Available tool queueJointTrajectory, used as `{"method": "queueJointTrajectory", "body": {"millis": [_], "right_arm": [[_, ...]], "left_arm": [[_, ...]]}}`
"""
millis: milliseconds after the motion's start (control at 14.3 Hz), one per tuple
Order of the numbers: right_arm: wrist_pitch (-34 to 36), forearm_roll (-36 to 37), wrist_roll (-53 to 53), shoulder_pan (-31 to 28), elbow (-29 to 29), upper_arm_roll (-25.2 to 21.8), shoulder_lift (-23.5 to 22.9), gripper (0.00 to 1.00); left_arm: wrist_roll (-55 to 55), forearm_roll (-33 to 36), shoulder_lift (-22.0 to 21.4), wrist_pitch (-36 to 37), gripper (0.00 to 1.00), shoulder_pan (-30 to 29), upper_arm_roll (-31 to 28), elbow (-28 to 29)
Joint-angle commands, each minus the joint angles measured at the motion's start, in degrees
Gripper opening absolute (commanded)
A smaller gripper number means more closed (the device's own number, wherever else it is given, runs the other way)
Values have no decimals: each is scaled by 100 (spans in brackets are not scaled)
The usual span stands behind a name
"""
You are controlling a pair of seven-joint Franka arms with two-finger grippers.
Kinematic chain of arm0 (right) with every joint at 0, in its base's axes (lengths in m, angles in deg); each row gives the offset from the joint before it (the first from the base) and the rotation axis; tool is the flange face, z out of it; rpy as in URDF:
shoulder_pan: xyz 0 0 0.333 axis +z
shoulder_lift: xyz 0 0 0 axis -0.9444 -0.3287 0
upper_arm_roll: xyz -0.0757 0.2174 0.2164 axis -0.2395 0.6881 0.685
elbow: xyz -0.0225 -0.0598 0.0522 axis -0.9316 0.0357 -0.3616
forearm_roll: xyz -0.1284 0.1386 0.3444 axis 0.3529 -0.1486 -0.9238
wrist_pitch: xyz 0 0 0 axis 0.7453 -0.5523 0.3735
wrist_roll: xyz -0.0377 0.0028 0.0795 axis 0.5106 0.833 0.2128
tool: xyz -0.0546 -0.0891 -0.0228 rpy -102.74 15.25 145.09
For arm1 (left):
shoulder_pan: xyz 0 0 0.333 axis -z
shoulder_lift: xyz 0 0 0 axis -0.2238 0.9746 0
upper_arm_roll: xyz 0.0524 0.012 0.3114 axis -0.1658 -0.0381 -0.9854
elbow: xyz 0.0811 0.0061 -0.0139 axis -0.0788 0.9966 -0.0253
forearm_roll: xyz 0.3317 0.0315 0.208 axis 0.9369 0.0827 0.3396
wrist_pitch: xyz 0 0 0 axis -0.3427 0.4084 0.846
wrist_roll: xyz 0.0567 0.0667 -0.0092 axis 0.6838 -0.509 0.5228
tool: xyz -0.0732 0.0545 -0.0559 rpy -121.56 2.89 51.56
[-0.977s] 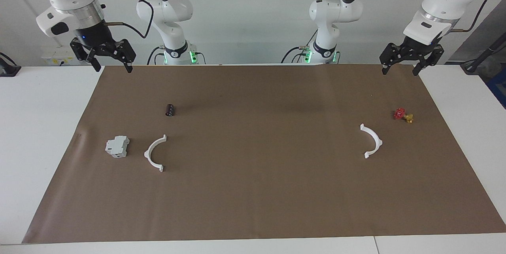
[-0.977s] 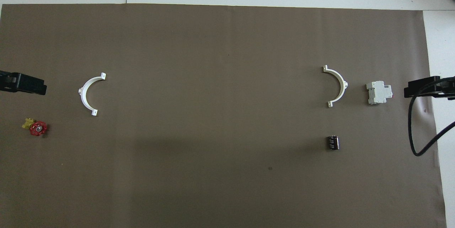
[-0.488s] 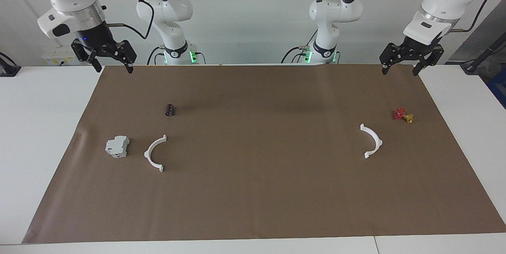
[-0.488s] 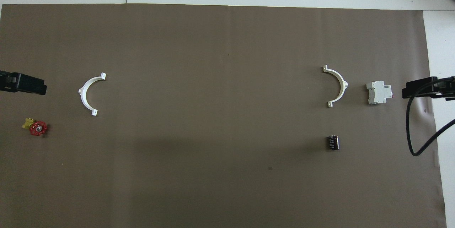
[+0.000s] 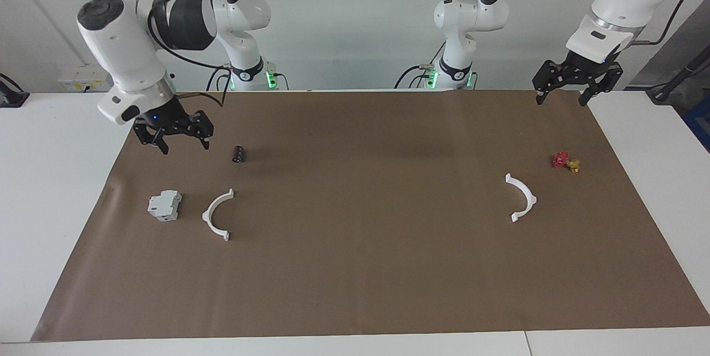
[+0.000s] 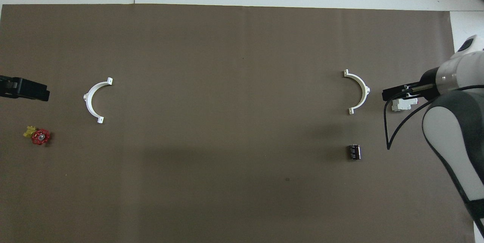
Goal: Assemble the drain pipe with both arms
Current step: 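Reach the right gripper to the white clamp half near it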
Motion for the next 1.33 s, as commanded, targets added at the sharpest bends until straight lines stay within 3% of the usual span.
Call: {"method": "queueJointTrajectory", "body": {"millis": [0,209,419,837,1116,1186,1256], "right_arm": [[-786,-124,659,-88,-329,-8,-384,100],[-2087,-124,1055,-238,-778,-8,-850,100],[-2756,-124,1188,-344,-778,1,-1351,99],[-3268,-510,1162,-203,-699,9,-1827,96],[-3259,-519,1162,-194,-699,18,-1827,72],[-3259,-519,1162,-194,-691,18,-1827,63],[-3251,-519,1188,-194,-699,18,-1827,47]], "left_arm": [[-8,-81,-94,-45,100,89,-90,122],[-8,-81,-85,-62,100,89,-90,122],[-8,-81,-85,-62,100,89,-90,131],[1,-81,-85,-62,100,89,-90,131],[-8,-81,-85,-62,100,89,-81,131],[-8,-81,-85,-62,100,89,-81,122],[1,-81,-85,-62,100,89,-90,122]]}}
